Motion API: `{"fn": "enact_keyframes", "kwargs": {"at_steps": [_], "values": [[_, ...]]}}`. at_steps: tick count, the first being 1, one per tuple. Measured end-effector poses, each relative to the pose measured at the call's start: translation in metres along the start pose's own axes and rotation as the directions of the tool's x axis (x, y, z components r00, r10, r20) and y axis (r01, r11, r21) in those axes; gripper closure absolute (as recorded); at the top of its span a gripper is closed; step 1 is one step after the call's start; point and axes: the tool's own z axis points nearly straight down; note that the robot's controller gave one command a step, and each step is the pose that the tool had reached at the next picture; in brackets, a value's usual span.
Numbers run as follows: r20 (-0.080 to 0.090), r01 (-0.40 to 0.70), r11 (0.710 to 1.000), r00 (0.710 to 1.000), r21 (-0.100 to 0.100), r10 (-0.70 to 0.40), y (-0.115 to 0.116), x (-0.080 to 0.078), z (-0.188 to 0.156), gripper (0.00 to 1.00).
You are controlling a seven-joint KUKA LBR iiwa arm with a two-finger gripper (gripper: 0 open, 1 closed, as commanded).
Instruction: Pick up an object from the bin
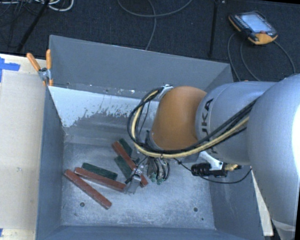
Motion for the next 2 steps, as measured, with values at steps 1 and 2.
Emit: {"fn": "enact_keyframes", "kwargs": {"at_steps": [1,2], "values": [[-0.008,0.041,0.999,0.999,0.004,-0.041,-0.0034,-0.0485,0.028,0.0],[0.005,0.196,0.981,0.981,-0.001,-0.196,-0.0079,-0.0583,0.029,1.0]]}}
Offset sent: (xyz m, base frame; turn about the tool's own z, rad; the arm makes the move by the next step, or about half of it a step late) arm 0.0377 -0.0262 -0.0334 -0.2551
